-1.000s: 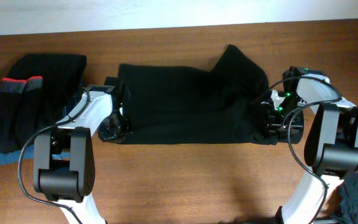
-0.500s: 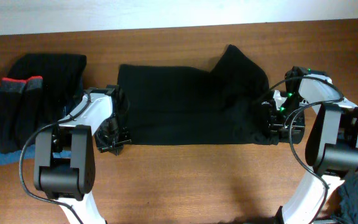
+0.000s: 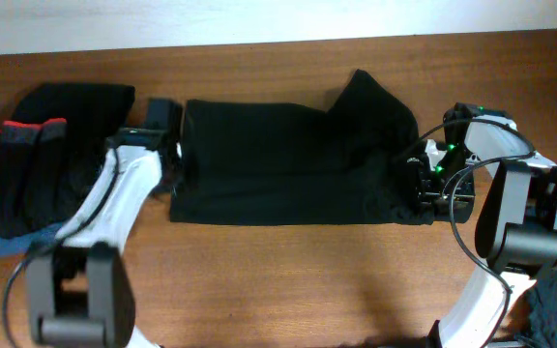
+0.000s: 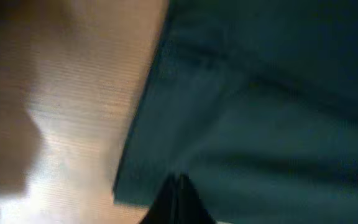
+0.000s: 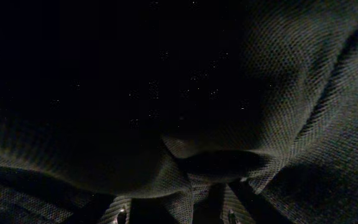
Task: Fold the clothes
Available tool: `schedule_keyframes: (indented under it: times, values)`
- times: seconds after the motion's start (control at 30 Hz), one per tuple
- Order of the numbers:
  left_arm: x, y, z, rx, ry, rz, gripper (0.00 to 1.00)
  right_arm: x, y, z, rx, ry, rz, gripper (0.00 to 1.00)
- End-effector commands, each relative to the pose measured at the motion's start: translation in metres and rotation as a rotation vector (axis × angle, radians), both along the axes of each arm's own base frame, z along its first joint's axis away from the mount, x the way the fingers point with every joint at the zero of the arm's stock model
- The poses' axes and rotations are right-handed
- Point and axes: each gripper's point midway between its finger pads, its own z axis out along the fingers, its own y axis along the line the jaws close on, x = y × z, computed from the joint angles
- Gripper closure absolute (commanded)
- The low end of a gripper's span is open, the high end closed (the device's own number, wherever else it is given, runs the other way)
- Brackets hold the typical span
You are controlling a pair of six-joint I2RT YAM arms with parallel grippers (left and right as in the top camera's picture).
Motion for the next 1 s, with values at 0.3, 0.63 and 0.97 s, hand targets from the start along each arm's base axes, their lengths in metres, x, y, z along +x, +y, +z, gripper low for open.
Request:
schedule_keyframes:
  times: [0.3, 0.63, 0.97]
  values:
    - [0.024, -0.004, -0.043, -0.006, 0.017, -0.032, 0.99, -0.004, -0.008, -0.005, -0.029, 0.016, -0.01, 0.51]
    - [0.006, -0.006, -0.101, -0.006, 0.178, -0.04, 0.99, -0.004, -0.008, -0.005, -0.029, 0.016, -0.01, 0.51]
    - [-0.083, 0.025, -0.128, 0.136, 0.526, 0.06, 0.99, -0.004, -0.008, -0.005, -0.029, 0.016, -0.009, 0.51]
